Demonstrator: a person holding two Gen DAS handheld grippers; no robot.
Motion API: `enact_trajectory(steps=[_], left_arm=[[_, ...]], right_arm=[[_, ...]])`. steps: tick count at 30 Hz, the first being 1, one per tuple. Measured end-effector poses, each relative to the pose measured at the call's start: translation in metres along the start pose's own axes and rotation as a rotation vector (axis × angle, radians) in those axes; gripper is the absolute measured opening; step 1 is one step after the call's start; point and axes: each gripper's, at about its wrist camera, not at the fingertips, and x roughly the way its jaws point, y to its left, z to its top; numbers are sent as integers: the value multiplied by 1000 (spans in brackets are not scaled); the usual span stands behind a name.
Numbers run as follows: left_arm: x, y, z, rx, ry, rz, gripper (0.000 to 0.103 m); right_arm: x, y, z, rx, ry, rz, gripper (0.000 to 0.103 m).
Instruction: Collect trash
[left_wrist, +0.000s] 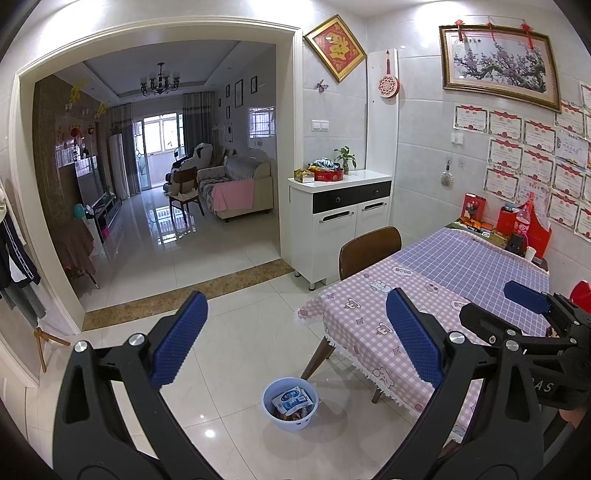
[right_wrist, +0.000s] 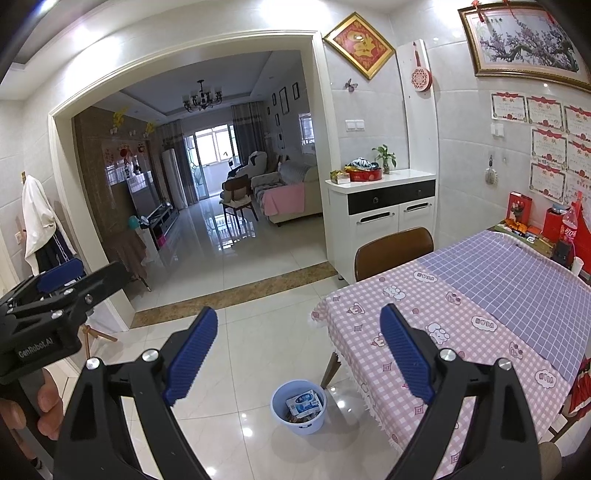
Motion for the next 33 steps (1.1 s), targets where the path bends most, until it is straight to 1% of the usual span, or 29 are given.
enact_trajectory(steps=[33], left_arm=[[9, 0, -1, 2, 30, -6, 95]], right_arm=[[9, 5, -3, 6, 23, -2, 88]])
